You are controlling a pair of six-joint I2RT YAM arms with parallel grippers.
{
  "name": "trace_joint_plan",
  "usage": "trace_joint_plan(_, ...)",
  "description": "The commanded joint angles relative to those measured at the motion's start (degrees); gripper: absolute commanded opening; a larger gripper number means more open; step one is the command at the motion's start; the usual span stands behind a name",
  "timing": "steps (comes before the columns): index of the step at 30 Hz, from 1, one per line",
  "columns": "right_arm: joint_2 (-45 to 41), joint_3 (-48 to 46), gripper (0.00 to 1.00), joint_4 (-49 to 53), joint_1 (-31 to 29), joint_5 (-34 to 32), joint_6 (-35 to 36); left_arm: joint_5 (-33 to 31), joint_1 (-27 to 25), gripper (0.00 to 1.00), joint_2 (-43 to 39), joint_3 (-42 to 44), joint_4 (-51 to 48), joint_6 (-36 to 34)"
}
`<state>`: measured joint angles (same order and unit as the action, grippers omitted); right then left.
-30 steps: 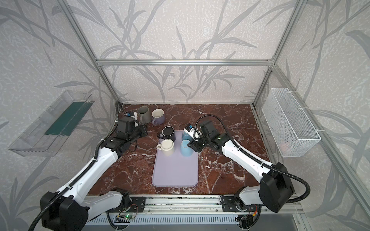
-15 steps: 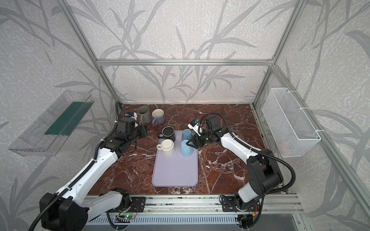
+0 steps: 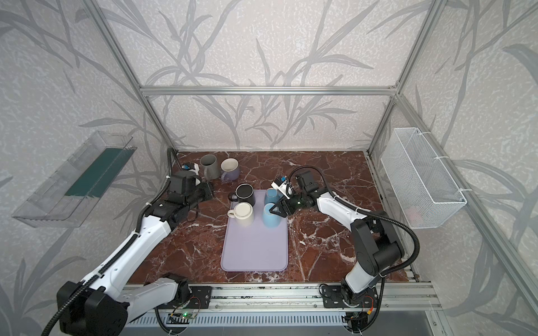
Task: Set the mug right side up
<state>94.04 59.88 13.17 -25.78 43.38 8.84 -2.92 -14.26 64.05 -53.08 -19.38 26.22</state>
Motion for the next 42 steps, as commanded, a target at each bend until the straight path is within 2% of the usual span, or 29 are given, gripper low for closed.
trace_joint_plan(1,1.1,-0.2,0.66,0.4,0.0,0.5,1.3,-0.6,-0.2,0.34,-0.8,-0.4,-0.9,0.8)
trace_joint_plan(6,0.4,-1.7,0.66,1.2,-0.2,0.1,1.3,-0.5,-0.3,0.34,-0.9,-0.4,-0.8,0.8)
trace_joint_plan(9,-0.9,-4.3,0.66,-2.0,-1.1,0.3,-1.6,-0.2,-0.2,0.34,-0.7,-0.4,-0.7,0.8)
trace_joint_plan(16,-3.3,-6.5,0.63,-2.1,-4.8,-3.6,-3.9,0.5,-0.3,0.34,-0.1,-1.2,-1.3,0.6)
trace_joint_plan(20,-5.1,-6.5,0.60,-1.0,-6.8,-8.1,-5.0,0.5,-0.3,0.34,-0.4,-1.3,-1.4,0.7)
trace_joint_plan(24,-6.1,-6.1,0.54,1.8,-10.0,-18.3,-4.2,0.5,-0.3,0.34,-0.4,-1.2,-1.4,0.6)
trace_joint_plan(29,-6.6,-4.8,0.52,5.2,-12.8,-27.8,-1.5,0.5,-0.2,0.34,-0.4,-1.1,-1.6,0.7)
trace_joint_plan(31,-6.4,-4.1,0.50,6.4,-13.0,-29.1,-0.9,0.4,-0.3,0.34,-0.4,-1.2,-1.8,0.7)
trace_joint_plan(35,-6.3,-3.6,0.41,8.0,-13.2,-29.0,-0.1,0.4,-0.3,0.34,-0.6,-1.1,-1.9,0.8)
trace_joint_plan(42,-5.2,-2.7,0.34,9.0,-14.3,-30.7,0.7,0.7,-0.3,0.34,-0.2,-1.2,-1.9,0.9)
